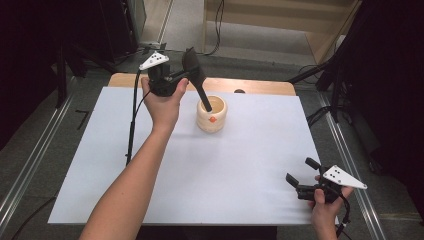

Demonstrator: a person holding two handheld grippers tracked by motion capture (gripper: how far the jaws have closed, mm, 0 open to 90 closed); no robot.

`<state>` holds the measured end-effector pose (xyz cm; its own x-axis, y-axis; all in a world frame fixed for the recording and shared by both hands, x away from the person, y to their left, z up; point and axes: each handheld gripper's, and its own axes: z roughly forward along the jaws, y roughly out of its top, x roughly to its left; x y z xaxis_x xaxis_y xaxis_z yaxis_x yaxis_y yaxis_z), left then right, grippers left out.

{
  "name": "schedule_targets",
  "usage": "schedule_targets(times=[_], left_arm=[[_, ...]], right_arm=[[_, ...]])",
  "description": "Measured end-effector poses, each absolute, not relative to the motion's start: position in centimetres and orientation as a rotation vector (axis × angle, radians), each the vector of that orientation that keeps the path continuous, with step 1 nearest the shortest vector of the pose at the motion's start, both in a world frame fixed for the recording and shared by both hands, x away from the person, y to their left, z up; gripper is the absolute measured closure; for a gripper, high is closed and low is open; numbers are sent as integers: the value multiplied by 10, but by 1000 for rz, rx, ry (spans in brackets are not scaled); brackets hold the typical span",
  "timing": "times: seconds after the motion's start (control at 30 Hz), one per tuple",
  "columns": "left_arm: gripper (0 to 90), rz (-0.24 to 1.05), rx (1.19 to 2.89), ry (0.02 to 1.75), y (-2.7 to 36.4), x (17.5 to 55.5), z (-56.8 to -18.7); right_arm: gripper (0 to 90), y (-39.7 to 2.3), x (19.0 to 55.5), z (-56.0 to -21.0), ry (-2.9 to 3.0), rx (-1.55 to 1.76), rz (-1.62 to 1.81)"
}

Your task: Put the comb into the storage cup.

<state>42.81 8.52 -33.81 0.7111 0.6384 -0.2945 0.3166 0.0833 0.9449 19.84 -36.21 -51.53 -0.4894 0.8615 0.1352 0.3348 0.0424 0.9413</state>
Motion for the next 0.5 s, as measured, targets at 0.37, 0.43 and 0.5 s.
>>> schedule_targets(times=[0.37, 0.43, 0.5], left_arm=[[842, 336, 1532, 855, 74, 437, -350], [842, 343, 1533, 861, 73, 438, -353], [842, 349, 1534, 856, 72, 439, -357]], right_arm=[[0, -362, 199, -515, 1849, 1202, 1450], [0, -362, 199, -515, 1849, 1205, 1451], [0, -362, 199, -515, 1852, 1203, 1451]])
